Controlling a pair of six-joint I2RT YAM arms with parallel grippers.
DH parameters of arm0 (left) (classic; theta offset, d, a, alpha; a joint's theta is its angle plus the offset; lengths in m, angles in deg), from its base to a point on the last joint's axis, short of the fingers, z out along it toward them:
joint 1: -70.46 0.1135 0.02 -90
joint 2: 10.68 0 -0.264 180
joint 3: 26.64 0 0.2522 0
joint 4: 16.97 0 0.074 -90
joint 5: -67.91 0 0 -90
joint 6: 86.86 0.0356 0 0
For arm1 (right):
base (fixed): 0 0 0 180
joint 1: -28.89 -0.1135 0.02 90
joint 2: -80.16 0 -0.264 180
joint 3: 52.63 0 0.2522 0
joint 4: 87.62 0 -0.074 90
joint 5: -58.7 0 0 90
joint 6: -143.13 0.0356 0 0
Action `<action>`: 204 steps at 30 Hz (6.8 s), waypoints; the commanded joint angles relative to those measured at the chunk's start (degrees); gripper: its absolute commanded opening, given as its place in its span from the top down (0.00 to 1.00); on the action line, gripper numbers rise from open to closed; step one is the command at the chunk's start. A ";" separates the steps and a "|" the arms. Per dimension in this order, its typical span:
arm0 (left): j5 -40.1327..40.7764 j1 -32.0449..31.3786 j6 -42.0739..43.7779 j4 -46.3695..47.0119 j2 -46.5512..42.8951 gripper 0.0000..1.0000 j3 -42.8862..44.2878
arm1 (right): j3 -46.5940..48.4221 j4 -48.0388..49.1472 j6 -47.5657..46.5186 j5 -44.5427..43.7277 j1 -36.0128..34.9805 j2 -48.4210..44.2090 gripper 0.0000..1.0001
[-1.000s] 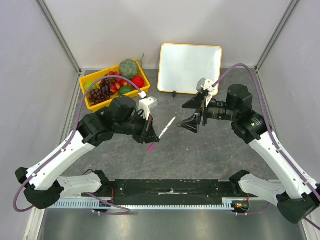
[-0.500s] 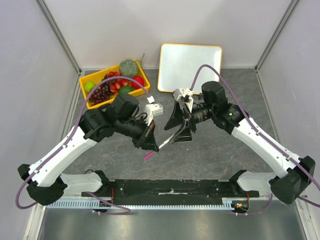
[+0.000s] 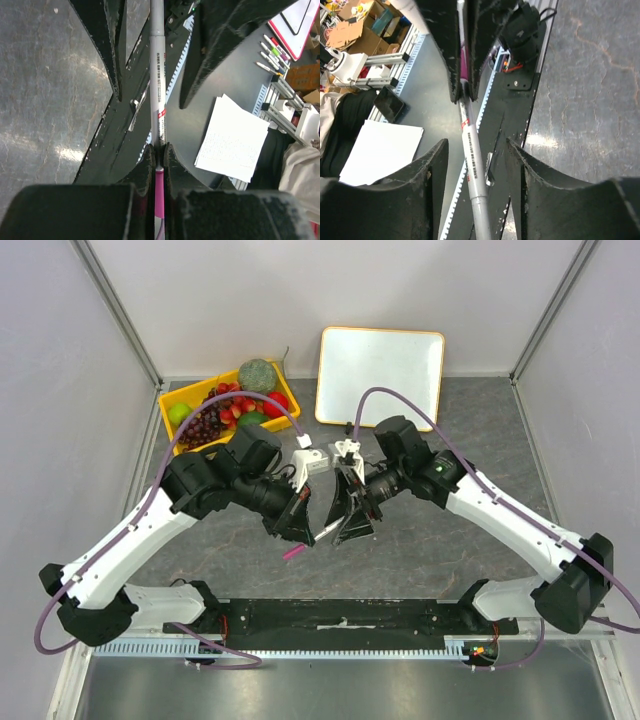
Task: Write a sentence on the whiteboard
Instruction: Pass from the left arm to the right, then pass from the right arm to the left, then pass from the left arm to the right, then pass from the right arm to the left, then pass from the left arm to the right
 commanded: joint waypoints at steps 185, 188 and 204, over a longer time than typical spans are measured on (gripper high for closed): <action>-10.19 4.43 -9.27 30.71 -8.72 0.98 -13.45 | -17.13 55.80 54.01 -12.61 5.20 -13.90 0.53; -10.54 4.43 -9.44 30.89 -8.46 0.98 -13.89 | -17.22 55.71 54.09 -12.61 4.67 -13.46 0.58; -8.09 4.52 -9.35 29.84 -9.25 0.67 -14.85 | -18.28 52.30 50.42 -15.76 4.40 -14.07 1.00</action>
